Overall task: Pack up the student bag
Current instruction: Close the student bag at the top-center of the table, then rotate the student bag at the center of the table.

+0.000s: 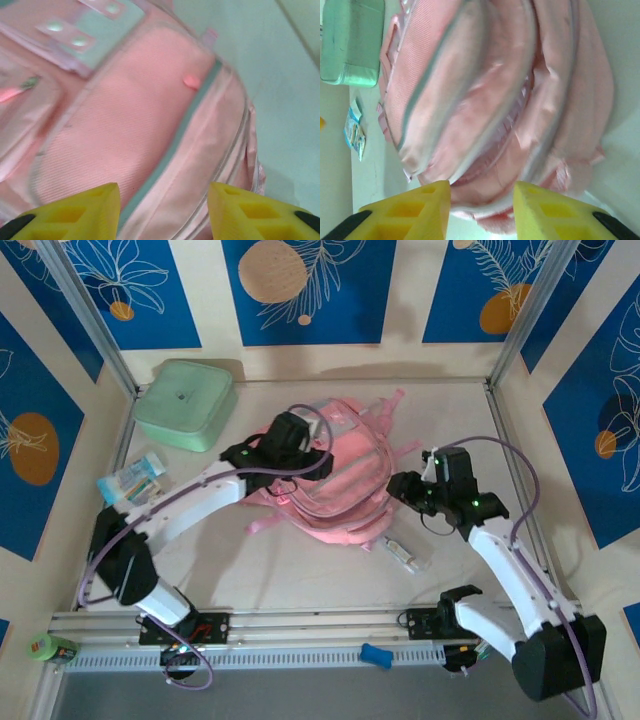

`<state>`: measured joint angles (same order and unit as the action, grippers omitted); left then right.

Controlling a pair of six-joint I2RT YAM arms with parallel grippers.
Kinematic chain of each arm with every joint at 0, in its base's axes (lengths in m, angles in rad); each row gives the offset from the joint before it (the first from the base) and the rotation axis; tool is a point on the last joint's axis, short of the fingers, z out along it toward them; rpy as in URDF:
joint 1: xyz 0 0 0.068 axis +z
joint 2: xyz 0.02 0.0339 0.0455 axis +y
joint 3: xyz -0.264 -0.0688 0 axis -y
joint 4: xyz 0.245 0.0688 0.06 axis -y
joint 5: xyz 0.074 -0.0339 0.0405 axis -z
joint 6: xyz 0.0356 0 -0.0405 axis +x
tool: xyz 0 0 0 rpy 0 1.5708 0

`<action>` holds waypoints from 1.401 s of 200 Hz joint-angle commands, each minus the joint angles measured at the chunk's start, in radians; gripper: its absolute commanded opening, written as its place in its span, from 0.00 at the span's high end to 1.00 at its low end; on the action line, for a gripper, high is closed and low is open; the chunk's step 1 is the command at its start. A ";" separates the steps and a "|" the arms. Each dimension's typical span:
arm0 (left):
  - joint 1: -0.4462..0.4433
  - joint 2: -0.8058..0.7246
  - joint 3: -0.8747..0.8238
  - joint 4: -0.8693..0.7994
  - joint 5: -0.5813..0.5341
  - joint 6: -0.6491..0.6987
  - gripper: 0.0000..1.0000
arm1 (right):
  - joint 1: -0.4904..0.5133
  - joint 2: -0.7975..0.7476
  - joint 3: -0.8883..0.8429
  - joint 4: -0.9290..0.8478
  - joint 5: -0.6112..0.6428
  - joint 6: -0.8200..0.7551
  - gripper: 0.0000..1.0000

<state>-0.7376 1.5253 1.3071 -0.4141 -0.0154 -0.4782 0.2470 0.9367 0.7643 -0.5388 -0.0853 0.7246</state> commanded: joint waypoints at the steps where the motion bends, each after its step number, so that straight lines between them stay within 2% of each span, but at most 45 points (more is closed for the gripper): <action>1: 0.090 -0.096 -0.130 0.099 -0.009 -0.116 0.49 | 0.010 -0.039 -0.033 -0.132 -0.064 -0.042 0.59; 37: 0.232 -0.150 -0.334 0.244 0.049 -0.258 0.45 | 0.142 0.015 -0.029 -0.123 -0.120 -0.026 0.54; 59: 0.282 -0.115 -0.367 0.277 0.036 -0.320 0.44 | 0.268 0.070 -0.036 -0.058 -0.080 0.033 0.54; 78: 0.299 -0.072 -0.381 0.324 0.019 -0.357 0.44 | 0.328 0.111 -0.043 -0.012 -0.055 0.069 0.53; 100: 0.311 -0.010 -0.373 0.336 -0.003 -0.405 0.43 | 0.343 0.136 -0.073 0.040 -0.067 0.102 0.53; 119: 0.317 0.041 -0.379 0.414 0.011 -0.443 0.44 | 0.354 0.133 -0.087 0.046 -0.045 0.113 0.52; 158: 0.319 0.134 -0.347 0.459 0.039 -0.480 0.53 | 0.360 0.134 -0.119 0.085 -0.054 0.139 0.51; 188: 0.317 0.142 -0.384 0.495 0.008 -0.520 0.54 | 0.360 0.143 -0.139 0.110 -0.058 0.148 0.51; 215: 0.306 0.164 -0.395 0.594 0.055 -0.548 0.61 | 0.361 0.157 -0.149 0.129 -0.061 0.154 0.51; 280: 0.288 0.108 -0.461 0.575 -0.008 -0.607 0.68 | 0.362 0.165 -0.160 0.133 -0.055 0.159 0.51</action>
<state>-0.4431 1.6810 0.8955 0.1402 0.0051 -1.0451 0.6022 1.1034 0.6258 -0.4099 -0.1375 0.8692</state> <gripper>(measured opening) 0.320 0.492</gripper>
